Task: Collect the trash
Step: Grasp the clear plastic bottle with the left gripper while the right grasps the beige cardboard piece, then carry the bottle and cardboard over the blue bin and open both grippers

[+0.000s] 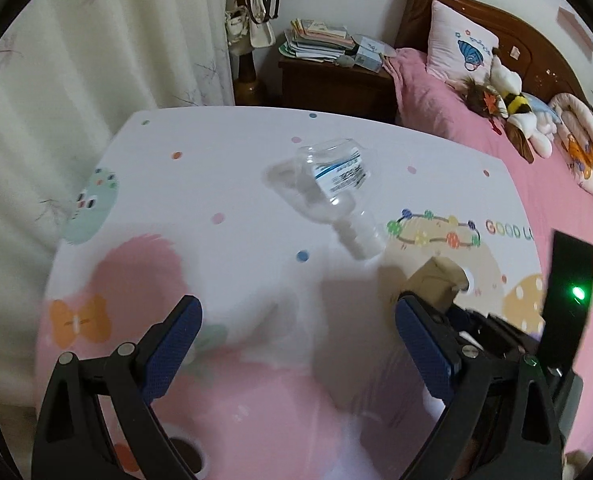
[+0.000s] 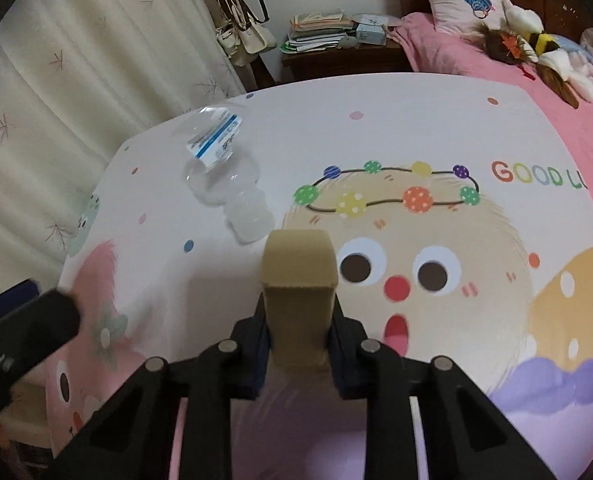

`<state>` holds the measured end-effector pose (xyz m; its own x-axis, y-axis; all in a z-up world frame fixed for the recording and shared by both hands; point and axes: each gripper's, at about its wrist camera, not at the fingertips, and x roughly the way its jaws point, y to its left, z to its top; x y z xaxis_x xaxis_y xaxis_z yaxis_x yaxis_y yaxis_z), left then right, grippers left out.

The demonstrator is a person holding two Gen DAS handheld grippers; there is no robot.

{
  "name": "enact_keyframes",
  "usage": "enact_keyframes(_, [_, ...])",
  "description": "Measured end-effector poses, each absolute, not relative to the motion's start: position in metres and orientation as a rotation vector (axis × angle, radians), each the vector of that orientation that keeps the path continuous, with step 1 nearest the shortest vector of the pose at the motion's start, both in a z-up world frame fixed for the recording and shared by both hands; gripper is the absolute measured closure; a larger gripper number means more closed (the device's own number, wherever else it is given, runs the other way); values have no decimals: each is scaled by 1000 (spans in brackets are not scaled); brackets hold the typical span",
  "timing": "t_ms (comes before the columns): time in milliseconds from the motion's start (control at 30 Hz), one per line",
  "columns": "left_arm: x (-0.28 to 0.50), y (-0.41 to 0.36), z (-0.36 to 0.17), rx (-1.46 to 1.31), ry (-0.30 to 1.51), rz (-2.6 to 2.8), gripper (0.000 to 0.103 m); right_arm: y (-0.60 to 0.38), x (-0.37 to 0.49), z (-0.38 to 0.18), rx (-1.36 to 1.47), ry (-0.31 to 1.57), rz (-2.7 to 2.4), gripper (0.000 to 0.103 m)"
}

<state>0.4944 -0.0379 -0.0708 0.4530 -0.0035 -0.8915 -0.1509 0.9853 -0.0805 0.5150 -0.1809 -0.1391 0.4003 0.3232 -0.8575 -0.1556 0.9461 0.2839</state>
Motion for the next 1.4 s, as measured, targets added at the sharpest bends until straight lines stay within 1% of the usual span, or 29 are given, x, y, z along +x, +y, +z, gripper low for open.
enact_keyframes(167, [531,-55,-86,-189,1124,92,7,-206,533,-135,201,1097,291,78])
enact_keyframes(267, [551,-63,-98,-203,1143,100,10,-219,543,-133,223,1081,276,78])
enact_keyframes(367, [573,-71,-113,-212,1168,115,16,-228,550,-131,243,1072,267,78])
enact_keyframes(433, [581,-73,-122,-212,1184,127,24,-232,552,-130,250,1069,263,78])
enact_keyframes(500, [590,-77,-133,-206,1200,145,29,-235,554,-131,260,1073,264,78])
enact_keyframes(533, [594,-78,-138,-206,1206,157,33,-236,554,-132,263,1074,266,78])
enact_keyframes(567, [597,-78,-142,-210,1213,162,36,-237,554,-133,265,1077,268,78])
enact_keyframes(633, [599,-77,-148,-214,1214,172,46,-238,551,-135,269,1084,273,78])
enact_keyframes(667, [598,-77,-147,-206,1201,170,55,-239,550,-137,271,1088,277,78])
enact_keyframes(700, [598,-79,-147,-180,1198,170,73,-239,549,-138,271,1092,280,78])
enact_keyframes(733, [598,-81,-147,-147,1200,162,76,-239,549,-138,271,1095,283,78])
enact_keyframes(867, [583,-76,-146,-146,1199,128,76,-236,539,-140,277,1104,309,78])
enact_keyframes(1100, [529,-55,-139,-174,1207,90,77,-225,502,-139,275,1125,348,78])
enact_keyframes(1400, [411,-42,-112,-129,1183,1,77,-204,430,-123,282,1143,377,78])
